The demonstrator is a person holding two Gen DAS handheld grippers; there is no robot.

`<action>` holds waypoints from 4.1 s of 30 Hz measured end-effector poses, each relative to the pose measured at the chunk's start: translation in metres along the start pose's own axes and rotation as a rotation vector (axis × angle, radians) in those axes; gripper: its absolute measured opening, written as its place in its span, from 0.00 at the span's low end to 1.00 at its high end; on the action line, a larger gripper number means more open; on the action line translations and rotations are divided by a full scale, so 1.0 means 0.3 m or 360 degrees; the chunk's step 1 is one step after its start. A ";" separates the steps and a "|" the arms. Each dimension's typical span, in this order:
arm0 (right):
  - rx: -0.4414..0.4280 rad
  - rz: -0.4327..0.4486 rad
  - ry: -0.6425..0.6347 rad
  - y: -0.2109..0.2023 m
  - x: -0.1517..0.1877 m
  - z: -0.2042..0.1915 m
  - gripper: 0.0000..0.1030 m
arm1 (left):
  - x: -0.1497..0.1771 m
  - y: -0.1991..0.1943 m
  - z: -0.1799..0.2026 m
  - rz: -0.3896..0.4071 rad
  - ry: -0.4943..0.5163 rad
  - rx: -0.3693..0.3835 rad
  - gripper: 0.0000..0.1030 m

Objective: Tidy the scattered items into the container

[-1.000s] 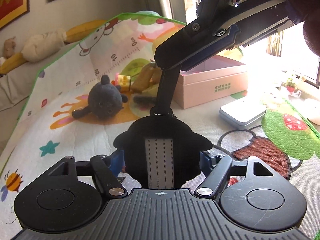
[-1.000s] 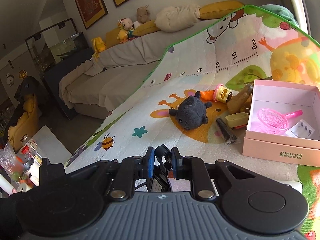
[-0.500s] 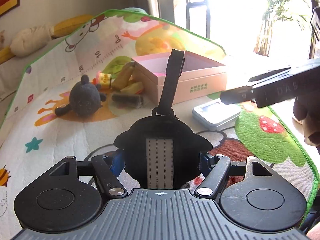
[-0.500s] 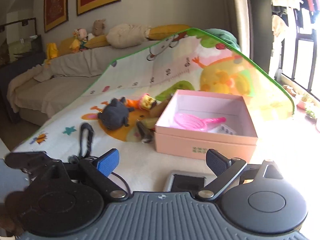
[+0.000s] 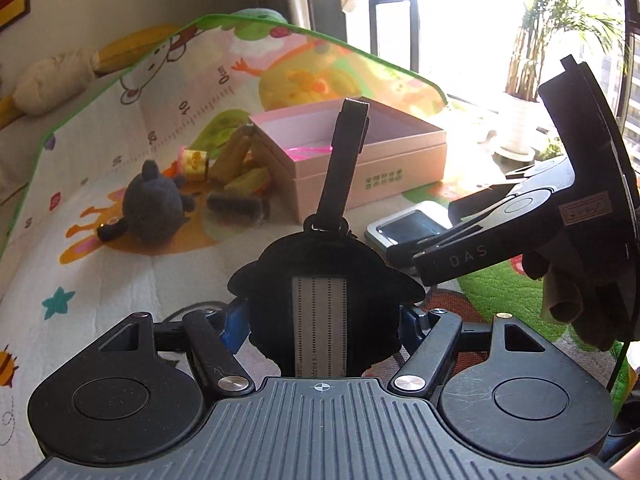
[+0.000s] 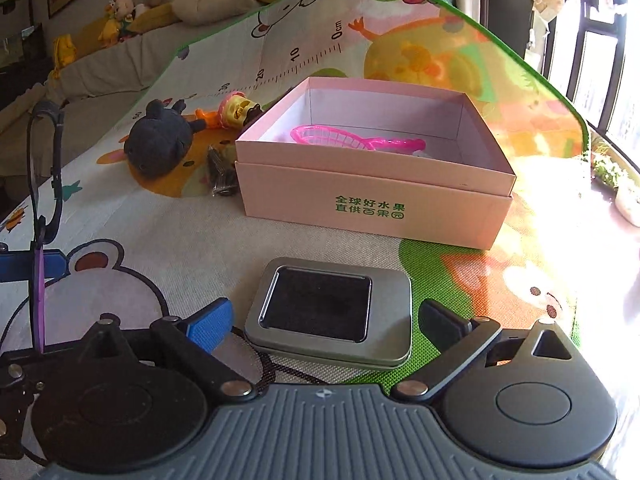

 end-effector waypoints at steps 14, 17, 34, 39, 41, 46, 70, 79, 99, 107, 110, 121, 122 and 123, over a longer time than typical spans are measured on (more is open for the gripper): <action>-0.0097 0.0160 -0.0010 -0.290 -0.032 0.210 0.87 | -0.335 0.168 0.063 0.0115 0.0182 0.0203 0.74; -0.0036 0.0281 0.0052 -0.318 -0.105 0.276 0.87 | -0.452 0.257 0.045 0.0179 0.0200 0.0193 0.74; -0.0144 0.0425 0.0330 -0.025 -0.569 0.390 0.87 | -0.428 0.340 -0.129 0.0208 0.0163 0.0136 0.98; -0.0220 0.0285 0.0397 0.187 -0.631 0.316 0.88 | -0.314 0.268 -0.207 0.0163 0.0061 0.0031 0.99; -0.0210 0.0254 0.0431 0.210 -0.624 0.304 0.88 | -0.255 0.247 -0.237 0.0125 0.0014 0.0000 1.00; -0.0160 0.0242 0.0391 0.153 -0.568 0.248 0.88 | -0.087 0.222 -0.311 -0.0032 -0.0173 -0.0072 1.00; 0.0175 0.0092 -0.0833 0.353 -0.264 -0.481 0.25 | 0.140 0.012 -0.531 -0.0075 -0.0551 -0.0350 1.00; -0.0011 0.0122 -0.0902 0.136 -0.174 -0.445 0.06 | 0.100 0.040 -0.467 -0.0064 -0.0490 -0.0287 1.00; -0.0322 0.0047 0.0208 -0.056 0.080 -0.008 0.95 | -0.167 0.459 -0.260 -0.0003 0.0260 0.0038 1.00; -0.0325 0.0064 0.0169 -0.047 0.084 -0.031 1.00 | -0.180 0.501 -0.233 -0.0008 0.0329 0.0179 1.00; -0.0324 0.0066 0.0171 -0.042 0.082 -0.030 1.00 | -0.152 0.471 -0.212 0.0004 0.0336 0.0210 0.93; -0.0218 0.0032 0.0055 -0.031 0.086 -0.069 1.00 | -0.040 0.295 -0.175 -0.0015 0.0267 0.0430 0.81; -0.0212 0.0027 0.0050 -0.030 0.085 -0.070 1.00 | -0.035 0.281 -0.182 0.0005 0.0256 0.0385 0.89; -0.0206 0.0022 0.0044 -0.028 0.084 -0.071 1.00 | -0.033 0.269 -0.196 0.0023 0.0222 0.0334 0.92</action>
Point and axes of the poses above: each gripper's, at about its wrist camera, not at the fingertips, and y roughly the way its jaws point, z to its right, x to its underside, the point moved 5 cm from there along y, roughly the way its jaws point, and after that the axes turned 2 degrees about y, right-handed, at the moved point
